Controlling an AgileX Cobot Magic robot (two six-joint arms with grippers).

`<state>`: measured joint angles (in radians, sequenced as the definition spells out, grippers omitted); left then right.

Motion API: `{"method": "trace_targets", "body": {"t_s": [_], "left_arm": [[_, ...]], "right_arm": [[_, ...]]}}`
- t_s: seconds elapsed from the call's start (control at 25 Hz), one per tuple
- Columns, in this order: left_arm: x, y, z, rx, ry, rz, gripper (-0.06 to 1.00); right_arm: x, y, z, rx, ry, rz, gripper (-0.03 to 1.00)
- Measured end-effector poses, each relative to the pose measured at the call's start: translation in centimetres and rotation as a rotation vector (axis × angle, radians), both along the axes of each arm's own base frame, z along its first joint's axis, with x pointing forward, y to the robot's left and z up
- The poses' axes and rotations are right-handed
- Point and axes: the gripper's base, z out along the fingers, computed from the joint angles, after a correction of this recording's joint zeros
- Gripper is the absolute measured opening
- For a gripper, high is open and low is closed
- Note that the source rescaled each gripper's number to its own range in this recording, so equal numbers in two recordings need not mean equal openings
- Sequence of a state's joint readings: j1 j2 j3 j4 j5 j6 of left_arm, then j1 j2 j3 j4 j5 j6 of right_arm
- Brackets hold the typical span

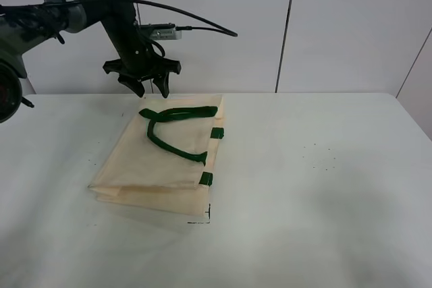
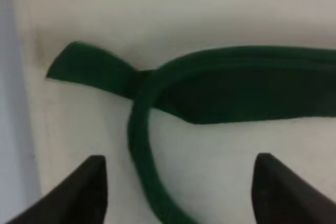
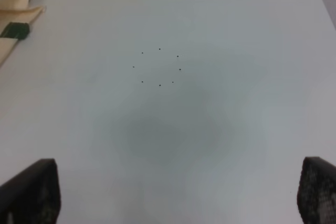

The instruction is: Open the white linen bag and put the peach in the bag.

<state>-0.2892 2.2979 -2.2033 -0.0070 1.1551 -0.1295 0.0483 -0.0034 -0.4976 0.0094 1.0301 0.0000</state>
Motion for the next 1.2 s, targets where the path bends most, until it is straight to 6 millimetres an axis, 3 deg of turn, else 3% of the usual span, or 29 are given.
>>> {"method": "trace_targets", "body": {"t_s": [0.24, 0.6, 0.72, 0.96, 1.2], "left_arm": [[0.4, 1.9, 0.0, 0.032, 0.000, 0.030, 0.84], [1.9, 10.9, 0.0, 0.065, 0.001, 0.168, 0.85], [1.8, 12.6, 0.0, 0.069, 0.009, 0.201, 0.85], [-1.3, 14.3, 0.3, 0.085, 0.086, 0.222, 0.85], [-6.3, 14.4, 4.0, 0.092, 0.084, 0.221, 0.85]], "right_arm": [[0.0, 0.0, 0.0, 0.000, 0.000, 0.000, 1.00], [0.0, 0.0, 0.0, -0.001, 0.000, 0.000, 1.00], [0.0, 0.0, 0.0, -0.001, 0.000, 0.000, 1.00], [0.0, 0.0, 0.0, -0.001, 0.000, 0.000, 1.00], [0.0, 0.0, 0.0, -0.001, 0.000, 0.000, 1.00]]}}
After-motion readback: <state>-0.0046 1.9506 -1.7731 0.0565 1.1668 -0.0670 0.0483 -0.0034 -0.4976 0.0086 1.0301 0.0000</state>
